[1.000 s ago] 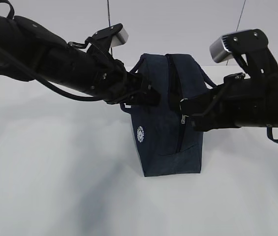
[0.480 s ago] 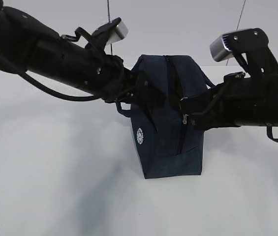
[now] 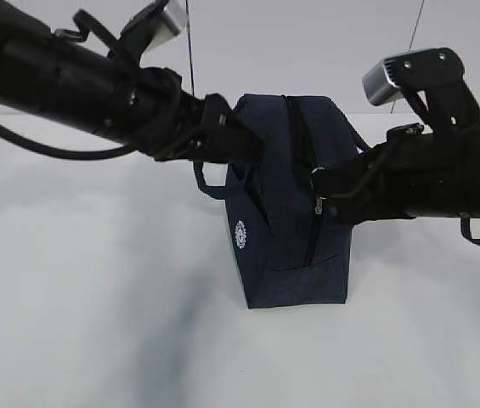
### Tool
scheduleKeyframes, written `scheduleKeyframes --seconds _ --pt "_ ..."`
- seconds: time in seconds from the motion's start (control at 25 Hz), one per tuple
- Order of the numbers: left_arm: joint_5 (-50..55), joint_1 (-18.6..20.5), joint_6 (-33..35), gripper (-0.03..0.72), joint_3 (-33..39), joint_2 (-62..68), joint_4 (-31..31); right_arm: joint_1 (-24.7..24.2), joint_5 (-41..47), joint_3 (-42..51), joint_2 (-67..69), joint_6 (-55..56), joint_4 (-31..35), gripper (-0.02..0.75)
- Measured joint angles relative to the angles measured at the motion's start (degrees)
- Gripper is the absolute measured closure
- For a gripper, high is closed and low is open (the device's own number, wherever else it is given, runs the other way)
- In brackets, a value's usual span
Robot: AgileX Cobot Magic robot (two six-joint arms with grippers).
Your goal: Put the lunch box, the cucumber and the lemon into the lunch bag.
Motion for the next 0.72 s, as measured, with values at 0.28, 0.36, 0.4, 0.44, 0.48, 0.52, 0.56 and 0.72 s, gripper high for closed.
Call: scheduleKeyframes --seconds 0.28,0.36,0.4,0.44,0.48,0.52,0.56,0.72 --pt "-3.47 -0.66 12.37 0.243 12.07 -3.69 -16.27 0.00 -0.34 0.00 0.00 0.00 0.13 0.738" --pt "-3.73 -1.80 20.54 0.243 15.15 -4.13 -24.89 0.00 -0.42 0.00 0.00 0.00 0.13 0.738" --pt "-3.73 -2.60 23.91 0.244 16.60 -4.13 -27.97 0.00 -0.42 0.00 0.00 0.00 0.13 0.738" --pt "-3.73 -3.49 27.61 0.244 17.68 -4.13 -29.68 0.00 -0.42 0.00 0.00 0.00 0.15 0.738" --pt "-3.73 -4.25 30.94 0.244 18.76 -4.13 -30.59 0.00 -0.42 0.00 0.00 0.00 0.25 0.738" --pt "-3.96 -5.16 33.24 0.244 19.60 -4.18 -31.14 0.00 -0.42 0.00 0.00 0.00 0.25 0.738" --pt "-4.70 -5.95 35.31 0.244 20.06 -4.18 -31.39 0.00 -0.42 0.00 0.00 0.00 0.36 0.738" --pt "-9.07 -6.97 38.32 0.244 20.57 -4.18 -32.14 0.00 -0.31 0.00 0.00 0.00 0.36 0.738"
